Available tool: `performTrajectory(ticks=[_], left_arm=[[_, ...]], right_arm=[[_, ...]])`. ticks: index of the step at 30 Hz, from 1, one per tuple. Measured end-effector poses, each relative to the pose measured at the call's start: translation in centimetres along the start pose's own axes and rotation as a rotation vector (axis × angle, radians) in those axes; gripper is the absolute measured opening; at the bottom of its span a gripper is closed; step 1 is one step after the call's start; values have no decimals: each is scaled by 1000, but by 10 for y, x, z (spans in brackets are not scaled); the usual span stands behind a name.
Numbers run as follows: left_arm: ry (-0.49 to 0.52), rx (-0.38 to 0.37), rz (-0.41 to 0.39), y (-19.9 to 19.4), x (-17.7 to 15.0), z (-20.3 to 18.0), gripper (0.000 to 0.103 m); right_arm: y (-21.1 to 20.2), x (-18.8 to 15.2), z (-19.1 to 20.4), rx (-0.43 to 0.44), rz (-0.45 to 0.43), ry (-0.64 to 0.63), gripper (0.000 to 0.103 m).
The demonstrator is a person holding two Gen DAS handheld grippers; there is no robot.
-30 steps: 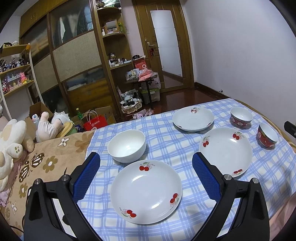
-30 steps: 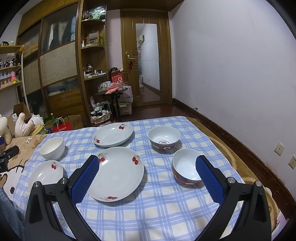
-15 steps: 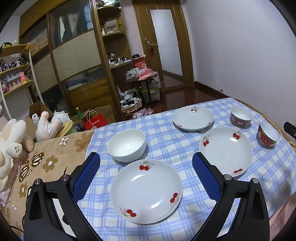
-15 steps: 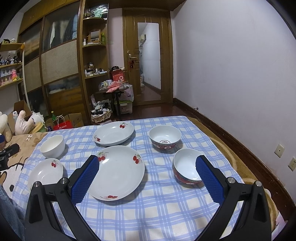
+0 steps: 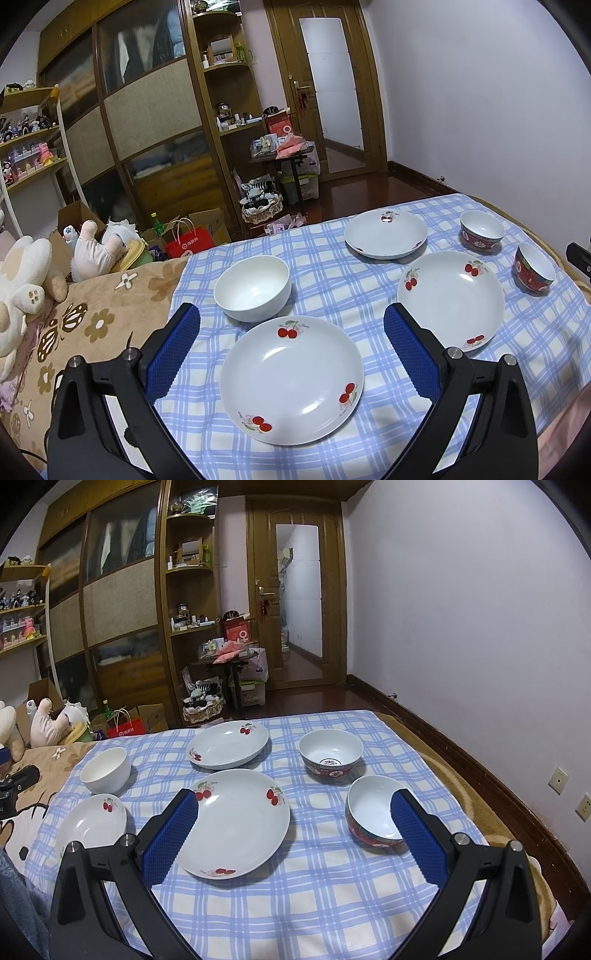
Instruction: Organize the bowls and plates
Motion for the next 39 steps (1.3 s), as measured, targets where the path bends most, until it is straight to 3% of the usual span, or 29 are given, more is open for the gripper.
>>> performTrajectory(ticks=[24, 39], left_arm=[[1, 1, 4, 0, 0, 0, 98], [21, -54, 53, 4, -1, 3, 98]], right_arm=[[2, -3, 0, -1, -1, 5, 103], [10, 1, -5, -29, 11, 0, 103]])
Point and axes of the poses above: each gripper's, at about its wrist camera, not at the fingertips, and y roughly the way its jaws point, z to its left, x to its top, the point moved 7 cm from there along y, roughly the way its jaws point, and after that the axes turned 8 degrees about -z, right-handed, at the moved point
